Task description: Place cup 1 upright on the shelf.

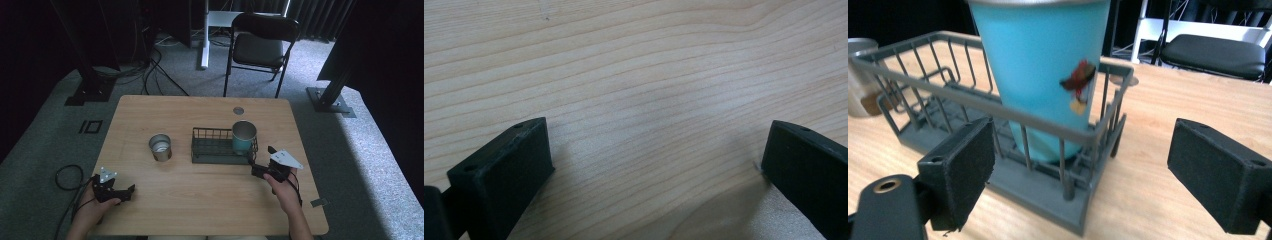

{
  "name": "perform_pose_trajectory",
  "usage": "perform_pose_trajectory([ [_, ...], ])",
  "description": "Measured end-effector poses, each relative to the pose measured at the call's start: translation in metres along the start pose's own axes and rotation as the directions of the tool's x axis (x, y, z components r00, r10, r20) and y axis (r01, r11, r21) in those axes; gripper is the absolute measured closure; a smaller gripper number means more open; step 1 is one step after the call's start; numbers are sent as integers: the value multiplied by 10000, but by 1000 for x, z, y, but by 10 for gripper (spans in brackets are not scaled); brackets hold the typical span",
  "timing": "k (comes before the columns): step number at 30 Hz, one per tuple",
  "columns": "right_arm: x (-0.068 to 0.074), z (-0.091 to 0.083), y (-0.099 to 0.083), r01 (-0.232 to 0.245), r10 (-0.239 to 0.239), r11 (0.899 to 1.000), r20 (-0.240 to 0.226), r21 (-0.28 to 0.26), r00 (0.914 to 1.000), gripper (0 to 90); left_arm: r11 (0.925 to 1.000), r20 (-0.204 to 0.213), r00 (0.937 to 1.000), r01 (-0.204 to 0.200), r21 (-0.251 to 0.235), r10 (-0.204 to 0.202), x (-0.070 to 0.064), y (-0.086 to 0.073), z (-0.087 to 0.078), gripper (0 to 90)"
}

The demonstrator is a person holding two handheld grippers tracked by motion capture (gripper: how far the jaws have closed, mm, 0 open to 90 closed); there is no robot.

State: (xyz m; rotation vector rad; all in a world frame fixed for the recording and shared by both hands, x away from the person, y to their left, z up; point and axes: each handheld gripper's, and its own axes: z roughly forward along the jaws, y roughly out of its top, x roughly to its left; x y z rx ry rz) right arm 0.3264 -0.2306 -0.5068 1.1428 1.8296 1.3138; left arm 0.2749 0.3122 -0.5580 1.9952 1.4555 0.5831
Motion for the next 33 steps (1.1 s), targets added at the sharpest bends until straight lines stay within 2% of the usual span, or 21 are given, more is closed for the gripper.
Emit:
perform_pose_trajectory([
  [11, -9, -11, -18, -227, 226, 9991, 28, 359, 9997, 115, 10000, -19, 10000, -36, 27, 36, 0, 0, 0, 4],
  [25, -27, -27, -37, -161, 156, 9940, 60, 1079, 9999, 115, 10000, -10, 10000, -34, 20, 34, 0, 0, 0, 4],
  [28, -31, -29, -41, -66, 69, 9907, -20, 1362, 10000, 115, 10000, -15, 10000, -32, 23, 32, 0, 0, 0, 4],
  [33, -36, -35, -47, 103, -20, 9836, -460, 1803, 9989, 115, 10000, -15, 10000, -30, 22, 30, 0, 0, 0, 4],
])
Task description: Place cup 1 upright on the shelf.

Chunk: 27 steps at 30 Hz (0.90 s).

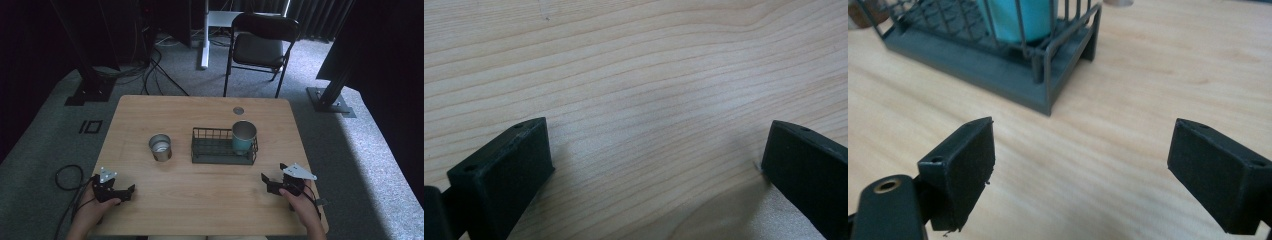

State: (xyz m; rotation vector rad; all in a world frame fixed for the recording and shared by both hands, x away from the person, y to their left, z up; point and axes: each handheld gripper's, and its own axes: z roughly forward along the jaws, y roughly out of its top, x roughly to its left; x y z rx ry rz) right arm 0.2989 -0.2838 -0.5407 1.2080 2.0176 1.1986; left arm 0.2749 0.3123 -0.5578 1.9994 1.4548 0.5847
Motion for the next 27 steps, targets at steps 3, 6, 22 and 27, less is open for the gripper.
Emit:
perform_pose_trajectory([
  [3, -4, -3, -4, 145, -143, 9996, -78, 235, 9999, 115, 10000, 1, 10000, -5, 5, 5, 0, 0, 0, 4],
  [6, -7, -6, -7, 263, -255, 9987, -179, 428, 9995, 115, 10000, 1, 10000, -7, 4, 7, 0, 0, 0, 4],
  [22, -14, -8, -23, 722, -658, 9788, -400, 1919, 9970, 115, 10000, 1, 10000, -5, 5, 5, 0, 0, 0, 4],
  [27, -13, -5, -23, 823, -767, 9687, -329, 2343, 9965, 115, 10000, 1, 10000, -2, 2, 2, 0, 0, 0, 4],
])
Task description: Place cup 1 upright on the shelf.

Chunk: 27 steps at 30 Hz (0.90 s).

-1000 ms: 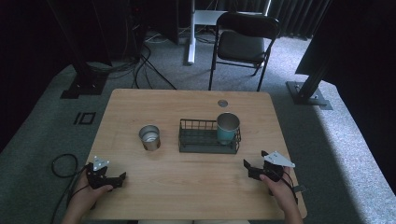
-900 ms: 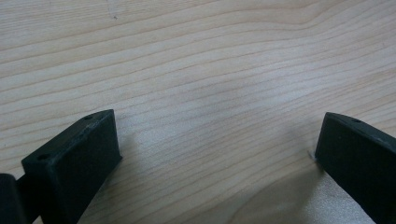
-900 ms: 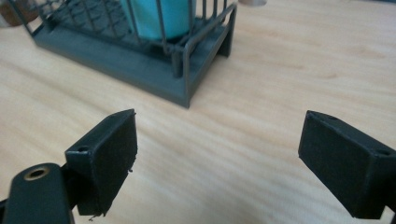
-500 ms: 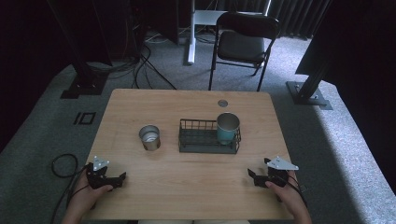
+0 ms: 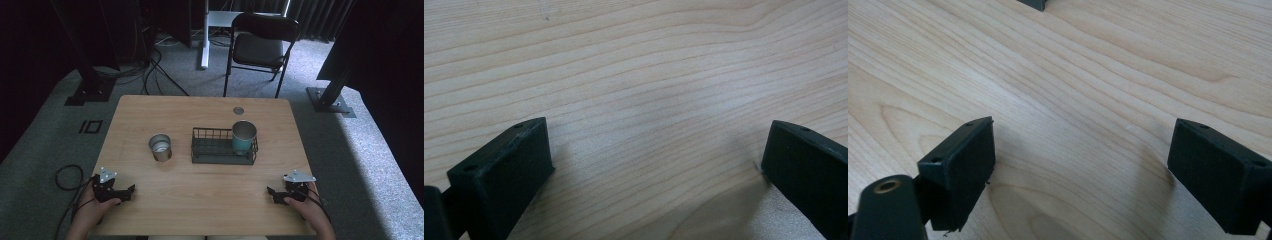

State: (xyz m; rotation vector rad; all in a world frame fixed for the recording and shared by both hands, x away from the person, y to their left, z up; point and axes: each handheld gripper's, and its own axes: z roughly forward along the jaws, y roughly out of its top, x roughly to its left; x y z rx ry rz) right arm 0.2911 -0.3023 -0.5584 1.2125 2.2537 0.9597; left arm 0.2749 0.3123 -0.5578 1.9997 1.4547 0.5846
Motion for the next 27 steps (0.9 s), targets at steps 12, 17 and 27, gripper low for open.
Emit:
perform_pose_trajectory([
  [12, -1, 1, 0, -291, 293, 9995, -196, 117, 9994, 114, 10000, -4, 10000, 0, 1, 0, 0, 0, 0, 4],
  [17, -1, 1, 0, -290, 293, 9995, -196, 119, 9994, 115, 10000, -5, 10000, -2, 2, 2, 0, 0, 0, 4],
  [27, -1, 1, 0, -290, 292, 9995, -194, 120, 9994, 115, 10000, -5, 10000, -7, 3, 7, 0, 0, 0, 4],
])
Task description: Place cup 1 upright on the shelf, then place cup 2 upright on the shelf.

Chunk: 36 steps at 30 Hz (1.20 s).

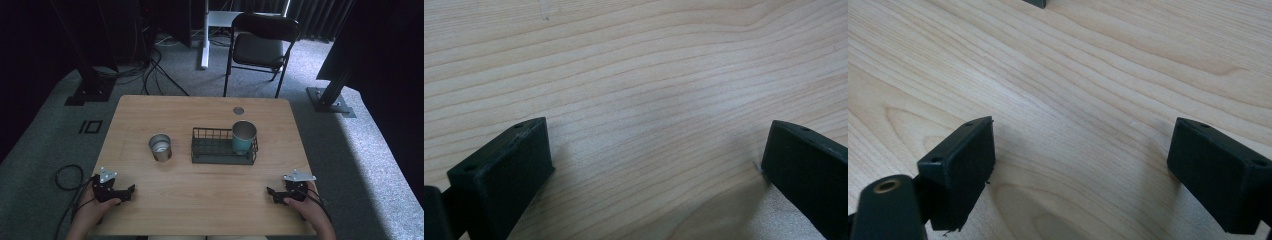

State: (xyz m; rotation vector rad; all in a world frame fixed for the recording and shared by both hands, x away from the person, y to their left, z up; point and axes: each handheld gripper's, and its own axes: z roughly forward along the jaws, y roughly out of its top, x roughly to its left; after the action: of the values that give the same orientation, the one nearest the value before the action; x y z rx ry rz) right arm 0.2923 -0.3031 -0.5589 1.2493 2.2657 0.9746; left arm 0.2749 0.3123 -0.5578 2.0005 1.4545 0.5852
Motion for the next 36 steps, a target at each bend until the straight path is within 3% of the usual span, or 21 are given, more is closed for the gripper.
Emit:
perform_pose_trajectory([
  [7, 0, 0, 0, 4, -4, 10000, -3, -1, 10000, 115, 10000, 20, 10000, -32, 13, 32, 0, 0, 0, 4],
  [19, 0, 0, 0, 6, -6, 10000, -3, -1, 10000, 115, 9978, 671, 9955, -669, 31, 665, 0, -1, -2, 5],
  [29, 0, 0, 0, 4, -4, 10000, -3, 0, 10000, 115, 9963, 1190, 9915, -445, -738, 531, -7, 13, -2, 5],
  [36, 0, 0, 0, 5, -5, 10000, 0, -1, 10000, 114, 9945, 1356, 9886, -541, -900, 660, -14, 22, 4, 5],
])
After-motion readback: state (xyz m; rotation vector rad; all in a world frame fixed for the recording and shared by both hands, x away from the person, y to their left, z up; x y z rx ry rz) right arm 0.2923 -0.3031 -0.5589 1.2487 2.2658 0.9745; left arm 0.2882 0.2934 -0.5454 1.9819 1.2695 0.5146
